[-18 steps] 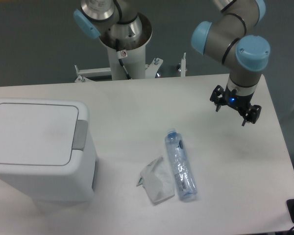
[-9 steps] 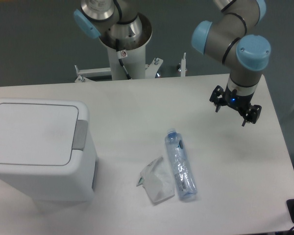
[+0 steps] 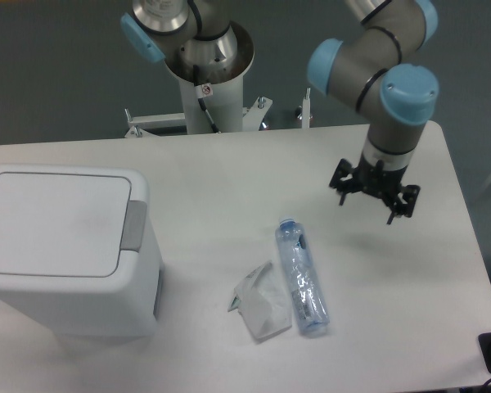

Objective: Open the trash can
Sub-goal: 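Move the open gripper over the bottle toward the trash can lid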

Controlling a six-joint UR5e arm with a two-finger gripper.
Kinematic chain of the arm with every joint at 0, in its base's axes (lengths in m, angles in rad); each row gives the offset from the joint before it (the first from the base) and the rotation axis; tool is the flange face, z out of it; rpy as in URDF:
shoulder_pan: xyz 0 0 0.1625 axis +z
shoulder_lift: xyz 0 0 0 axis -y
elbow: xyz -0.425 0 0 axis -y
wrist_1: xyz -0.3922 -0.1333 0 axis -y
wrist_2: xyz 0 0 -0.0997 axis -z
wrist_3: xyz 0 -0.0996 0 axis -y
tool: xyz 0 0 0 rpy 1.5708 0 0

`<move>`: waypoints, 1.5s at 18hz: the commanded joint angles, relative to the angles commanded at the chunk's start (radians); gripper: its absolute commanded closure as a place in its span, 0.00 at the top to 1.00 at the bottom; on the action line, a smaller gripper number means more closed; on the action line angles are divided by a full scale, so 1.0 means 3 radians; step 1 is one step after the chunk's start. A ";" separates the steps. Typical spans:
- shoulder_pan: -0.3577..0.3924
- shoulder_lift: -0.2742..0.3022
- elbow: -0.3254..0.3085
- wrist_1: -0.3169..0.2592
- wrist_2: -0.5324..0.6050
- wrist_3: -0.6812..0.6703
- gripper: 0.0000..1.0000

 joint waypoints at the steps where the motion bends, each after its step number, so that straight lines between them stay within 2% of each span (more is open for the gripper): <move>1: -0.0026 0.0000 0.0005 0.0000 -0.0025 -0.0062 1.00; 7: -0.0169 0.0005 0.0138 0.0118 -0.0296 -0.0772 1.00; 9: -0.0291 0.0005 0.0270 0.0107 -0.0363 -0.0941 1.00; 13: -0.0425 0.0061 0.0342 0.0077 -0.0409 -0.1309 1.00; 15: -0.0537 0.0138 0.0414 0.0072 -0.0445 -0.1799 1.00; 22: -0.0701 0.0266 0.0537 0.0072 -0.0721 -0.2112 1.00; 24: -0.0762 0.0291 0.0552 0.0077 -0.0884 -0.2261 1.00; 27: -0.0747 0.0358 0.0460 0.0077 -0.1298 -0.2271 1.00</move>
